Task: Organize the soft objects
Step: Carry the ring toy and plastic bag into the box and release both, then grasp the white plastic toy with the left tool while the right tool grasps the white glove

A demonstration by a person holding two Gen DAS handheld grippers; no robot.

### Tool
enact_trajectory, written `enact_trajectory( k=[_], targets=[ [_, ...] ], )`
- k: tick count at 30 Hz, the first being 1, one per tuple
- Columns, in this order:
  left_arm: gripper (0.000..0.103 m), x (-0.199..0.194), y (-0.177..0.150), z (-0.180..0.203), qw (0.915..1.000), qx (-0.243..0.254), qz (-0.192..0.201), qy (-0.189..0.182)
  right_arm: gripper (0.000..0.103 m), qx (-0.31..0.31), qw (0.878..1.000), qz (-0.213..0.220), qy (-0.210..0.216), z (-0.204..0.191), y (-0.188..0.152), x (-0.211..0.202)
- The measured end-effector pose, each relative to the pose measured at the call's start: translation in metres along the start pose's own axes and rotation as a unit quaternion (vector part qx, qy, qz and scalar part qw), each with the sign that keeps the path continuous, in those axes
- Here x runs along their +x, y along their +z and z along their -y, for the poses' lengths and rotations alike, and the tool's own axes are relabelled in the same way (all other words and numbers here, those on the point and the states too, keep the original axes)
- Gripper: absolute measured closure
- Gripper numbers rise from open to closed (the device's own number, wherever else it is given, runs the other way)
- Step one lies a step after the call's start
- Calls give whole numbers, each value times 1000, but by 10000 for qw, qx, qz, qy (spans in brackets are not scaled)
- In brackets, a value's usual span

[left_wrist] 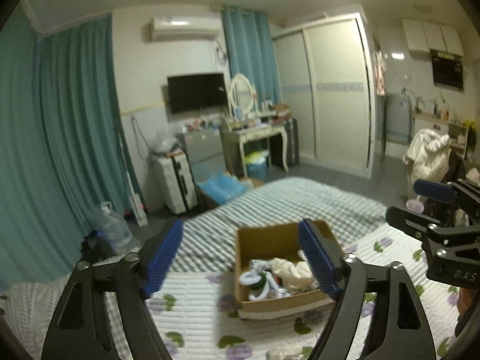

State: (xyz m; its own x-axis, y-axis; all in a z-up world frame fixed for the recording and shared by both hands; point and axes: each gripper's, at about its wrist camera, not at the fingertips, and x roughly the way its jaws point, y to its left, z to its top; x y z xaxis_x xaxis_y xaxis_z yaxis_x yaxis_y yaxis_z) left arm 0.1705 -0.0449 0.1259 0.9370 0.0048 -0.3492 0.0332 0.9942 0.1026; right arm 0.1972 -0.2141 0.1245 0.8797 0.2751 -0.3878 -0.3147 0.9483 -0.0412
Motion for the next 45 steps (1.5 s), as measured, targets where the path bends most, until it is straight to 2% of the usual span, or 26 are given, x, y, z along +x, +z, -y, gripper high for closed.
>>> enact_trajectory(
  k=[1, 4, 8, 15, 18, 21, 26, 30, 34, 37, 39, 40, 43, 44, 45],
  targets=[
    [6, -12, 3, -5, 10000, -41, 70, 44, 27, -40, 10000, 50, 0, -6, 5, -15],
    [6, -47, 5, -20, 9997, -66, 213, 113, 26, -47, 9999, 115, 67, -19, 14, -48],
    [6, -70, -9, -31, 9995, -11, 226, 238, 22, -134, 9996, 208, 116, -37, 11, -81],
    [6, -66, -65, -44, 9988, -39, -64, 489, 22, -424, 9988, 131, 212, -73, -30, -95],
    [6, -53, -96, -47, 9977, -64, -315, 594, 22, -527, 9982, 17, 275, -85, -59, -82],
    [6, -40, -132, -48, 9969, -173, -540, 540, 22, -529, 9978, -169, 353, -94, -90, -59],
    [6, -3, -186, -52, 9923, -354, -989, 651, 22, -417, 9960, -635, 473, -106, -135, -5],
    [7, 31, -224, -51, 9874, -498, -1406, 526, 22, -434, 9931, -978, 476, -113, -163, 42],
    [8, 57, -257, -49, 9803, -711, -1798, 396, 22, -317, 9905, -1227, 526, -110, -180, 76],
    [8, 66, -270, -46, 9767, -745, -1979, 361, 22, -195, 9882, -1425, 519, -108, -197, 100],
    [9, 71, -277, -43, 9747, -752, -2086, 280, 26, -100, 9859, -1569, 569, -107, -207, 116],
    [13, 73, -279, -42, 9739, -741, -2130, 239, 27, -66, 9843, -1666, 583, -107, -213, 124],
    [18, 79, -283, -41, 9711, -748, -2258, 200, 36, -3, 9813, -1819, 629, -107, -224, 136],
    [29, 80, -285, -41, 9706, -757, -2279, 163, 42, 7, 9809, -1843, 626, -107, -226, 139],
    [33, 82, -286, -40, 9699, -740, -2314, 147, 47, 45, 9813, -1822, 612, -106, -227, 140]
  ],
)
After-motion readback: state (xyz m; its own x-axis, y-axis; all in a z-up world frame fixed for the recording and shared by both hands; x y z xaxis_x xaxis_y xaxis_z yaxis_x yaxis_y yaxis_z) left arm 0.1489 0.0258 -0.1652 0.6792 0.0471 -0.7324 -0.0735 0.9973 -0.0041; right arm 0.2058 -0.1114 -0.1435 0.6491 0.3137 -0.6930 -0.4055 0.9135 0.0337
